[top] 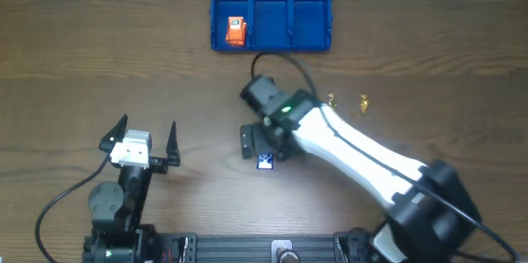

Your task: Sort Candies Into Trays

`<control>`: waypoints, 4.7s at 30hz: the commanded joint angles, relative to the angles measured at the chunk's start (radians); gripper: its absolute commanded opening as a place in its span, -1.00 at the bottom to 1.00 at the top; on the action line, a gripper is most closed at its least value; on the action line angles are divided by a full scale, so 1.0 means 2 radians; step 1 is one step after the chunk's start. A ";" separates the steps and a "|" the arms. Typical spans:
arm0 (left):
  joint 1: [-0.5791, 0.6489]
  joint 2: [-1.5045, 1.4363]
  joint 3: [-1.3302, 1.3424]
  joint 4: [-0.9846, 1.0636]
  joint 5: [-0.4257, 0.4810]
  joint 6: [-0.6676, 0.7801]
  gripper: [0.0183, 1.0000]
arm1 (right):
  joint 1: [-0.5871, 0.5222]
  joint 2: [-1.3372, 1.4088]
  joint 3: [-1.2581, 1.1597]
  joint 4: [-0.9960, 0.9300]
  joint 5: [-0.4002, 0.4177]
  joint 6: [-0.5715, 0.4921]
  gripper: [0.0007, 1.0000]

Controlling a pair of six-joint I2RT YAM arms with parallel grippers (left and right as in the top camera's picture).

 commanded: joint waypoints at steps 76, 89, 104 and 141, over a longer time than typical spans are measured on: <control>-0.001 -0.003 -0.009 -0.017 0.012 0.005 1.00 | -0.091 0.238 0.471 -0.137 0.164 -0.073 0.79; -0.001 -0.003 -0.009 -0.017 0.012 0.005 1.00 | -0.067 0.253 0.238 0.013 0.124 -0.032 0.79; -0.001 -0.003 -0.009 -0.017 0.012 0.005 1.00 | -0.072 0.280 0.238 0.013 0.118 -0.008 -0.45; -0.001 -0.003 -0.009 -0.017 0.012 0.005 0.99 | -0.173 0.345 0.543 0.042 0.167 -0.161 0.11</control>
